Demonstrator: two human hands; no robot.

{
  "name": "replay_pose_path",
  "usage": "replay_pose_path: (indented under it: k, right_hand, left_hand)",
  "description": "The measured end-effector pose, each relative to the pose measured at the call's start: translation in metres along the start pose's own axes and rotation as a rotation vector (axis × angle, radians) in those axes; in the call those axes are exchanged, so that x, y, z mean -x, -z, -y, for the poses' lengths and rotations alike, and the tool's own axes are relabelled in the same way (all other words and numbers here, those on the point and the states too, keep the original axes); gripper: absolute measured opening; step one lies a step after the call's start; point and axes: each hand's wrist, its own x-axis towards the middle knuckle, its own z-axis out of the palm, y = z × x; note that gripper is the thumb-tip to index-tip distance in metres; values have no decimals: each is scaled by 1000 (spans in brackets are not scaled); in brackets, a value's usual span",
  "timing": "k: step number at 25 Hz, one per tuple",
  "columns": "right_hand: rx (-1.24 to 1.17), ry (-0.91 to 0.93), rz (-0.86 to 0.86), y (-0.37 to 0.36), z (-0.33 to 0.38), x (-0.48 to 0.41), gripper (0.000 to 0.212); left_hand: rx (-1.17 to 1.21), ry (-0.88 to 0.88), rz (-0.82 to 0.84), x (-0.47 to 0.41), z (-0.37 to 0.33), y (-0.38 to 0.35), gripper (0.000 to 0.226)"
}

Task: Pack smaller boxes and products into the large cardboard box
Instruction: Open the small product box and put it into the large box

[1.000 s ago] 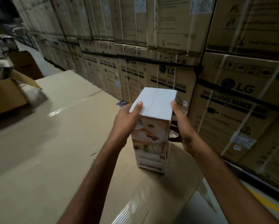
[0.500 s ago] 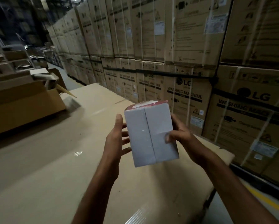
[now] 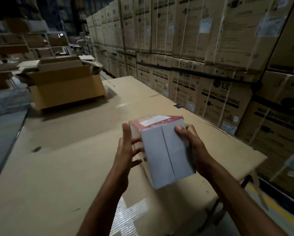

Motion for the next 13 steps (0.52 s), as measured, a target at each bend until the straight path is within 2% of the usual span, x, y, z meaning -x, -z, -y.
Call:
replay_pose_path:
  k: [2, 5, 7, 10, 13]
  right_hand:
    - [35, 82, 98, -14, 1, 9, 61]
    - [42, 51, 168, -41, -3, 23, 73]
    - [15, 17, 194, -57, -8, 31, 60]
    - [-1, -24, 291, -82, -16, 51, 37]
    - [-25, -57, 372, -109, -26, 77, 45]
  left_hand:
    - [94, 22, -69, 10, 1, 23, 80]
    - [36, -64, -104, 30, 13, 45, 69]
    - [35, -104, -113, 47, 26, 54, 66]
    - [95, -74, -195, 77, 41, 73, 57]
    - [63, -62, -300, 111, 48, 101, 40]
